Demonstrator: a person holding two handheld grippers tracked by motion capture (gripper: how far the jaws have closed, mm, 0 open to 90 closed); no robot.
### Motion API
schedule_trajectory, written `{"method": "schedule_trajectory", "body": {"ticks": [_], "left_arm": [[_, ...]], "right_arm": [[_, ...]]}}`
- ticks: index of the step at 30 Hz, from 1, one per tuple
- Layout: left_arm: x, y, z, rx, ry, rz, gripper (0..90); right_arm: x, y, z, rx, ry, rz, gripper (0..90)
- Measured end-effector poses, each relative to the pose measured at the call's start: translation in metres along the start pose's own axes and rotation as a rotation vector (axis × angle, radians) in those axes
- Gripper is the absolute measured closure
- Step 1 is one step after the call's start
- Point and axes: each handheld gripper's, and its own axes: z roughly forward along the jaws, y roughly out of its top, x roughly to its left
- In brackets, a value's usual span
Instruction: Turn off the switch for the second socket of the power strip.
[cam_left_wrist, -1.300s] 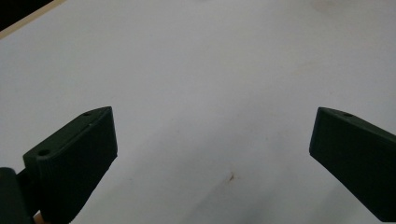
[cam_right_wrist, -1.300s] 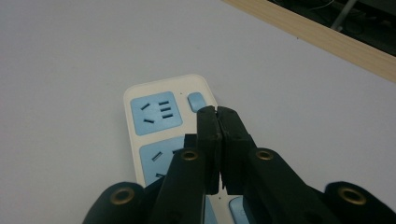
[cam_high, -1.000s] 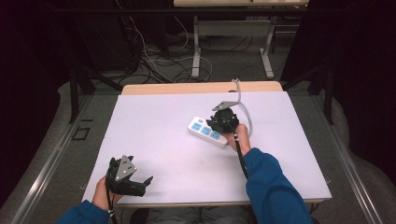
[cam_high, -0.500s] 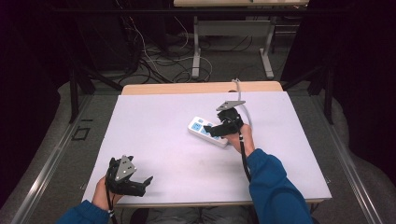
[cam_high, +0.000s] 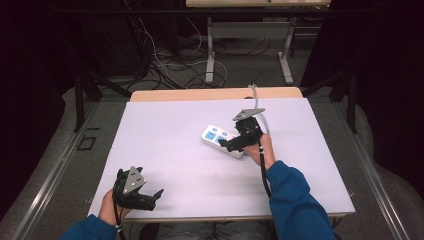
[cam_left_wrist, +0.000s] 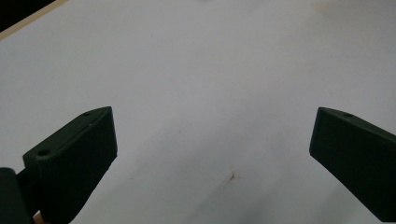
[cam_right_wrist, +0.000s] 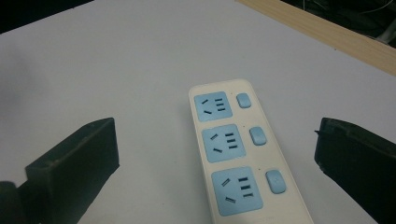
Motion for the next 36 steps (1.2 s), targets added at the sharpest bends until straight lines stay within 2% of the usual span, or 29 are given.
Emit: {"method": "schedule_trajectory", "body": {"ticks": [17,20,23,29,36], "left_arm": [[0.001,0.0,-0.001,0.001,0.006,0.008,0.6],[0.0,0.0,0.0,-0.003,-0.006,-0.007,0.6],[0.001,0.0,-0.001,0.0,0.005,0.009,0.6],[0.0,0.0,0.0,-0.004,-0.005,-0.009,0.6],[0.001,0.0,-0.001,-0.002,0.002,0.004,0.6]], "right_arm": [[0.008,-0.014,-0.032,-0.009,-0.006,-0.023,0.0],[0.01,-0.018,-0.038,-0.017,-0.008,-0.026,0.0],[0.012,-0.022,-0.043,-0.022,-0.014,-0.032,0.0],[0.017,-0.034,-0.056,-0.022,-0.022,-0.037,0.0],[0.023,-0.057,-0.07,-0.034,-0.063,-0.051,0.0]]}}
